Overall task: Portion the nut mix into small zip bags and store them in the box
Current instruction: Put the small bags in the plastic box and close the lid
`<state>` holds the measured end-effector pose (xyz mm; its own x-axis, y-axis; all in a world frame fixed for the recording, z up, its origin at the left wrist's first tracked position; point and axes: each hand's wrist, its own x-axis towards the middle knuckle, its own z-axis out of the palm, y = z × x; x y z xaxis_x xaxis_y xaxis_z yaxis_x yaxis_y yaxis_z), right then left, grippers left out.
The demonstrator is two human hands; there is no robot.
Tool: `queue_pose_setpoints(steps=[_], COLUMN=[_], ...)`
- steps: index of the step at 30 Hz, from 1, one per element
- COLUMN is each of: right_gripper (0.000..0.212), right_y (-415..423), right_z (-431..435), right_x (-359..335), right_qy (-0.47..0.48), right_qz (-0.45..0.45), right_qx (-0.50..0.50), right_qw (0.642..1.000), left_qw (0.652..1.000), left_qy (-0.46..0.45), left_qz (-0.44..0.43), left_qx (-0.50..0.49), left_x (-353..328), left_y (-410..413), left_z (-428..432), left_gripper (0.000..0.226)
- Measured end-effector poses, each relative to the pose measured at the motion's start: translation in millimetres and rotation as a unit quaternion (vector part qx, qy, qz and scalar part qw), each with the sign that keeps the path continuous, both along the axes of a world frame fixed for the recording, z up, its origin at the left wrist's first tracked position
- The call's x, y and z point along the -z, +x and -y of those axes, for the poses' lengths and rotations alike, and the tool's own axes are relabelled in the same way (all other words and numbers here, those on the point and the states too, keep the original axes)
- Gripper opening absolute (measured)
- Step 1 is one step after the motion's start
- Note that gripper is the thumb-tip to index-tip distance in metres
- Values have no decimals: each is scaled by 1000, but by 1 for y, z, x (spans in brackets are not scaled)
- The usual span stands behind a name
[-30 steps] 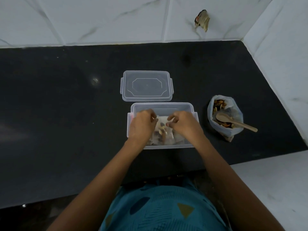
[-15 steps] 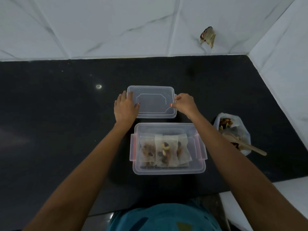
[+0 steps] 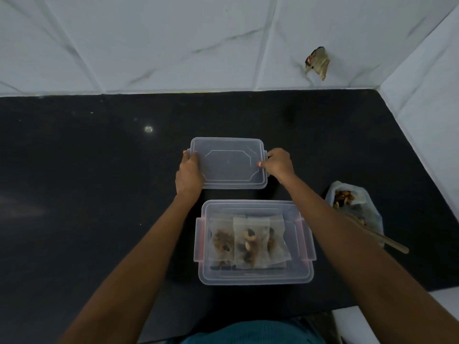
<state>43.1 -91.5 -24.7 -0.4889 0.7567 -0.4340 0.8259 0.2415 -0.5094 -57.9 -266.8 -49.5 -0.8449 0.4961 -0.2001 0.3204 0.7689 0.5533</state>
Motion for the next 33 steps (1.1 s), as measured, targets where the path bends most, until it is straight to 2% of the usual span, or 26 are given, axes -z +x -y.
queue_pose_setpoints(steps=[3,9,15,23,27,33], right_gripper=[22,42,43,40,34,38], right_y=[5,22,50,108,139,168], right_z=[-1,4,18,54,74,93], right_x=[-5,-42,-88,-114,-107,-85], right_qy=[-10,-60,-54,-33,-35,-25], right_qz=[-30,-129,-187,-177,-166,-137], right_qx=[20,66,57,61,60,64], right_qw=[999,988,979,982,984,988], left_qw=[999,988,982,979,980,983], left_qy=[36,133,175,198,192,172], left_qz=[17,44,12,19,42,57], left_qx=[-31,-64,-68,-53,-25,-30], left_x=[-13,-55,-104,-125,-115,-90], left_y=[-1,1,20,67,96,129], left_z=[2,11,27,69,88,108], left_gripper=[36,45,40,31,35,38])
